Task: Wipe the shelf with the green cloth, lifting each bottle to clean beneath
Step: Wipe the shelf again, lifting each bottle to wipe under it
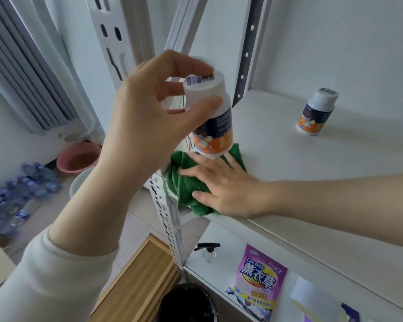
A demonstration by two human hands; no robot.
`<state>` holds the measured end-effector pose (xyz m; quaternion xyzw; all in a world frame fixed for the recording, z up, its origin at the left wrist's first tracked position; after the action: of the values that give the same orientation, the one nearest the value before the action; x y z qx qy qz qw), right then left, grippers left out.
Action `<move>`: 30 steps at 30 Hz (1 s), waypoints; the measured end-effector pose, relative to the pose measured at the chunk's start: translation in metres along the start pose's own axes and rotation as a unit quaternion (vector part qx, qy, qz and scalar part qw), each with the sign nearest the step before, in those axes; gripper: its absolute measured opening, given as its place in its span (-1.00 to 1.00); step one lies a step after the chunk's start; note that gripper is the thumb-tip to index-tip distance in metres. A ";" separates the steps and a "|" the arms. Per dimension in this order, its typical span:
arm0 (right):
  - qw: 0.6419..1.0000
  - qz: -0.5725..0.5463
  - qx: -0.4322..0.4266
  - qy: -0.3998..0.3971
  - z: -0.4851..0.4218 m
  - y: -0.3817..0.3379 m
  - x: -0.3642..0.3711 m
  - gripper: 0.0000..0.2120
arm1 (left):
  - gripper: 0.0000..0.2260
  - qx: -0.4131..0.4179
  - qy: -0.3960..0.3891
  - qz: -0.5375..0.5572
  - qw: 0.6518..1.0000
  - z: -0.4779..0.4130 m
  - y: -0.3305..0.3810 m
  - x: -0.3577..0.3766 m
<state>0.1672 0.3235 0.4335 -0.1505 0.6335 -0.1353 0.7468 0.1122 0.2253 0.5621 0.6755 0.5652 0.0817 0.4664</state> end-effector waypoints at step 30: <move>0.963 -0.062 0.256 0.055 0.075 0.097 -0.031 -0.52 | -0.77 0.024 0.003 -0.034 0.999 -0.028 -0.004 0.045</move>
<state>0.2373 0.4290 0.4340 0.0138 0.6076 -0.3472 0.7142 0.1077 0.2778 0.5556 0.6666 0.5912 0.0546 0.4507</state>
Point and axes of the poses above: each hand's wrist, its own z-axis away from the middle knuckle, its own x-axis out of the palm, y = z × x, the point moved 5 cm from there along -z, towards the middle knuckle, and after that the axes turned 9 degrees about -z, right-handed, at the moved point
